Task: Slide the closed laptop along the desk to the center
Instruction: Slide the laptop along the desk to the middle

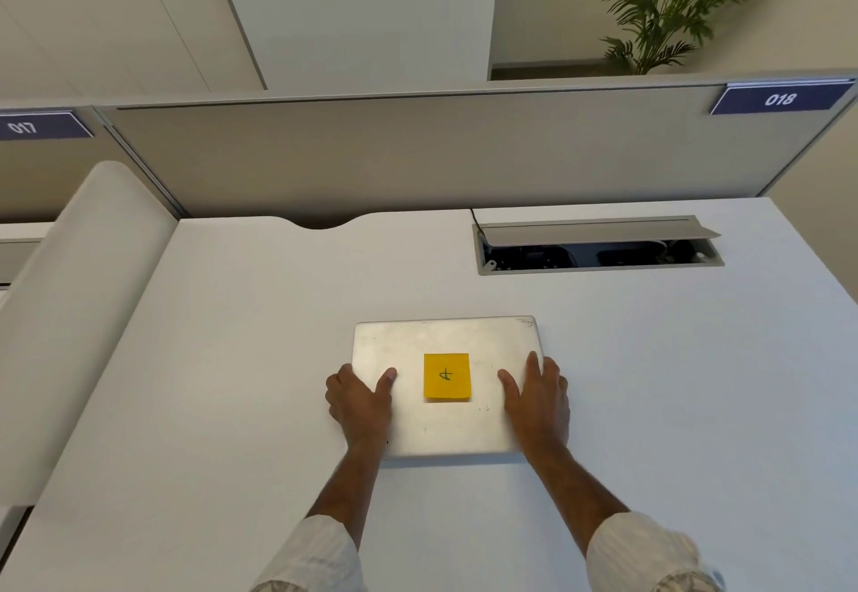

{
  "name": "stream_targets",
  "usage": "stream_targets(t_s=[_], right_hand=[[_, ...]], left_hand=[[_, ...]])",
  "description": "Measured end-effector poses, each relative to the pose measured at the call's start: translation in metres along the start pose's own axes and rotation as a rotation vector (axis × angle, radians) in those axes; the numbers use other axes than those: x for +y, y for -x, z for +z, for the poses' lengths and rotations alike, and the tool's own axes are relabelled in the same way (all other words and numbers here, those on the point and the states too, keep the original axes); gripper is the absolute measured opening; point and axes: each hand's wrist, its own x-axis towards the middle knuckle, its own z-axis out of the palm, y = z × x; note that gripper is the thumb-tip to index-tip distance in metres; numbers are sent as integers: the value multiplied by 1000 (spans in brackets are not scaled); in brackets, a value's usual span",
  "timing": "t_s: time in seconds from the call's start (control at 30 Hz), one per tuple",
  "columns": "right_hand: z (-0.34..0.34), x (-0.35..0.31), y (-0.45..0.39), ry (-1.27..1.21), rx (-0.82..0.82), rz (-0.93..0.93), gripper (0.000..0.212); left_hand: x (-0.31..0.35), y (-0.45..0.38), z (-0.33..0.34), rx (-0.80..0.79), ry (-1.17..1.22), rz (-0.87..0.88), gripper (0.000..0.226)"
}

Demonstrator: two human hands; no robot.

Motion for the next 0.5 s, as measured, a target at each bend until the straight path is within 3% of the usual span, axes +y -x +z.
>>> stream_targets(t_s=[0.5], right_hand=[[10, -1, 2, 74, 32, -10, 57]], left_hand=[[-3, -1, 2, 18, -27, -21, 68]])
